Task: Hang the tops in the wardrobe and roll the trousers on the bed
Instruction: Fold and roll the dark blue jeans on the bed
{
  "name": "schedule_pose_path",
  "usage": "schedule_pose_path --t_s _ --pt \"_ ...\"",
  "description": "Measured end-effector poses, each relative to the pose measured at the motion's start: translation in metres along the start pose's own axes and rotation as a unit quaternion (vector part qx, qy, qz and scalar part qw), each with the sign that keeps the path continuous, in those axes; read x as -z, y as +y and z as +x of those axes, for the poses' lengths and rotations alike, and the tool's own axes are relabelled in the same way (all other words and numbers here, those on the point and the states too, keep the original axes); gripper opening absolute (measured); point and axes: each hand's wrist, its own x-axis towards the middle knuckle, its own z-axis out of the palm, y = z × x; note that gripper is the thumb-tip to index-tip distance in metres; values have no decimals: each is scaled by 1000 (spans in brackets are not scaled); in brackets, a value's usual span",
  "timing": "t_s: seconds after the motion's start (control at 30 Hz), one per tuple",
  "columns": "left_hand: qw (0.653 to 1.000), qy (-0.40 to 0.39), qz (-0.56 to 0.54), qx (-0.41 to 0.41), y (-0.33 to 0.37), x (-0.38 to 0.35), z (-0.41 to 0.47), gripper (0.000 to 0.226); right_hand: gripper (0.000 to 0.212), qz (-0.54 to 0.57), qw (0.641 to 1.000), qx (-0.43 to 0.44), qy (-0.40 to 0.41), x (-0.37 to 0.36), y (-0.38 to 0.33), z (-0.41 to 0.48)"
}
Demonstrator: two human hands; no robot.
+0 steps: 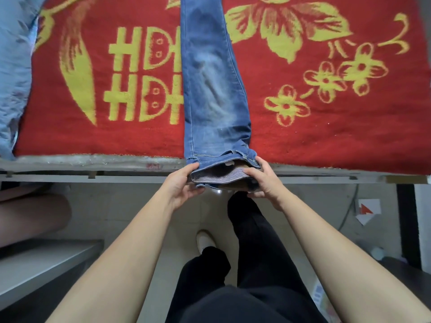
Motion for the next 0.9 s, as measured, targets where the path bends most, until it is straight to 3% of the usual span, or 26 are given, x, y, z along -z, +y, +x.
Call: schedule_pose_path --t_s 0.1,0.23,0.4,0.47,0.53,0.6,0.67,0.8,0.9 --pt "1000 -16 -7 7 7 -5 2 5 58 -151 982 -16 109 -2 -7 12" --pt "1000 -3 -16 16 6 -12 3 2 31 -227 962 -38 143 -7 -9 21" --pt "999 40 -21 5 6 -14 2 3 10 -262 938 137 184 2 10 4" --pt "999 43 -28 7 3 -16 1 10 6 -204 958 97 178 3 20 -3" --pt "998 47 -40 20 -1 -18 1 14 4 -47 986 -4 162 -4 22 -6" --pt "996 48 -67 43 -2 -16 2 13 8 75 986 -61 136 -9 20 -4" --pt "994 53 -77 65 1 -13 6 10 12 136 982 -65 113 -10 10 -1" --pt "993 66 -49 82 23 -14 21 5 13 61 990 -21 125 -6 -26 15" --pt "991 95 -73 60 63 -26 39 12 29 43 989 -2 140 -7 -73 48"
